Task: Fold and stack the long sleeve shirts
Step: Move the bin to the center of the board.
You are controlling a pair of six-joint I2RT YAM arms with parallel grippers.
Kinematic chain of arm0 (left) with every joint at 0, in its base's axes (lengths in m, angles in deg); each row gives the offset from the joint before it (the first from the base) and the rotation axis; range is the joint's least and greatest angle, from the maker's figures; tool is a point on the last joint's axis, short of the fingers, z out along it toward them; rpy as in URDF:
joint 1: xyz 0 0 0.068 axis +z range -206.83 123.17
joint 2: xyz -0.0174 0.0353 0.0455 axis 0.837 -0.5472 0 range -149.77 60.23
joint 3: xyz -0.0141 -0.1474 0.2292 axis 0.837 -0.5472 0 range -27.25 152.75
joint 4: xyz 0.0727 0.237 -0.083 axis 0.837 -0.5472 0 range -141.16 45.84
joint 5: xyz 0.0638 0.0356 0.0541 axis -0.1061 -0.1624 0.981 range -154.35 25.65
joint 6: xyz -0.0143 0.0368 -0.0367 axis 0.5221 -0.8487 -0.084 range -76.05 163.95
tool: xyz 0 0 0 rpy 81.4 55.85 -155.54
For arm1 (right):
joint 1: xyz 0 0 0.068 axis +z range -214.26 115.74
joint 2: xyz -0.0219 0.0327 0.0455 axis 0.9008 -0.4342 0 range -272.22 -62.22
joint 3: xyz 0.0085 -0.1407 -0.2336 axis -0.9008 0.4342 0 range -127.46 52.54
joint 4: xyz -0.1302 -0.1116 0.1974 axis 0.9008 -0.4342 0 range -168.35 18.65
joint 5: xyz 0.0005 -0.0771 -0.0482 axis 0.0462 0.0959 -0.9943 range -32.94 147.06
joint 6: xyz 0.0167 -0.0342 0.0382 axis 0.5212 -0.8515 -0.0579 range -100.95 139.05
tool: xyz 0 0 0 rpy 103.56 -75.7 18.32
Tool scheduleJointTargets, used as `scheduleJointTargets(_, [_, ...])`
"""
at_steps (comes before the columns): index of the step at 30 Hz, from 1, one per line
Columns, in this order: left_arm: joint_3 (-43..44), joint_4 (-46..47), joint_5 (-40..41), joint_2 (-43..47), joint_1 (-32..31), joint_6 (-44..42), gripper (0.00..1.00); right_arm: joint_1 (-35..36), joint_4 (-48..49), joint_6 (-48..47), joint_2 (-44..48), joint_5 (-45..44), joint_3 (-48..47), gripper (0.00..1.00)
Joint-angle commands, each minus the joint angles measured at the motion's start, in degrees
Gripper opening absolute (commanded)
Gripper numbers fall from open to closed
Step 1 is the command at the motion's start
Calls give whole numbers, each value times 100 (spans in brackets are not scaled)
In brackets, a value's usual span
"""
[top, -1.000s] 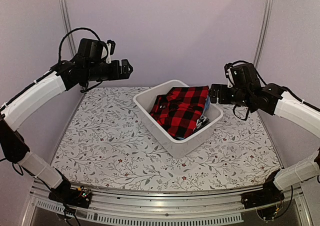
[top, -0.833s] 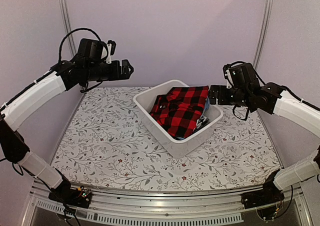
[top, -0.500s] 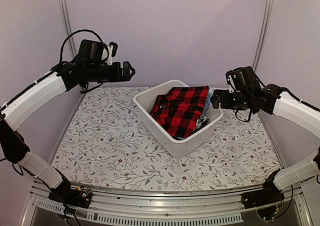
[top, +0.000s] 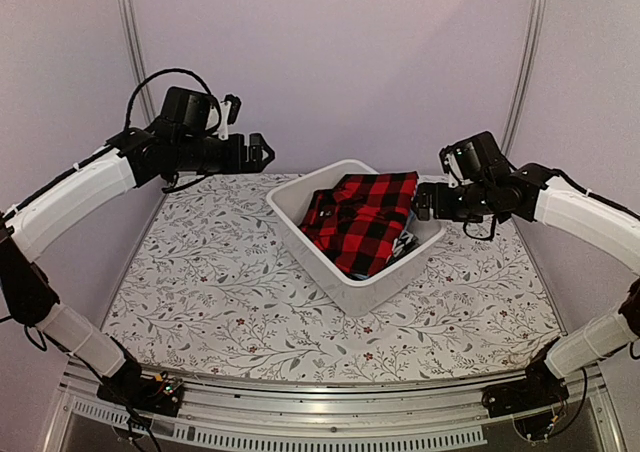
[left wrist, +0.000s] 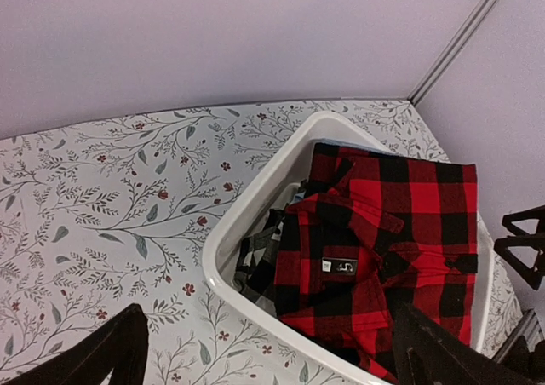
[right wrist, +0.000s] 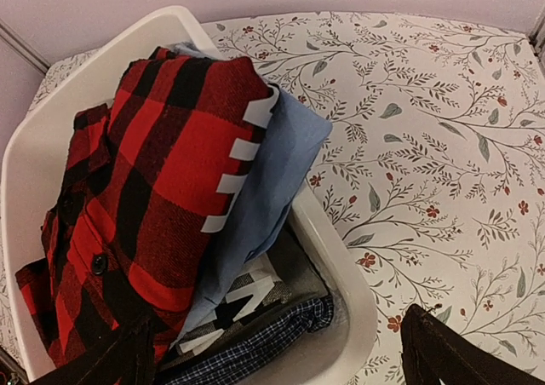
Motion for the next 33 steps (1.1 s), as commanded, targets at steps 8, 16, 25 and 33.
scheduleJointTargets(8, [-190,-93,-81,222,50,40,100,-835,105,-86,286,824,603,99])
scheduleJointTargets(16, [-174,-127,-44,273,78,60,100,-826,505,147,-243,1977,844,98])
scheduleJointTargets(25, [-189,-164,-155,314,98,50,100,-37,1150,711,-840,2077,520,98])
scheduleJointTargets(33, [-300,-188,-162,447,136,85,100,439,1320,696,-2255,2045,-1140,98])
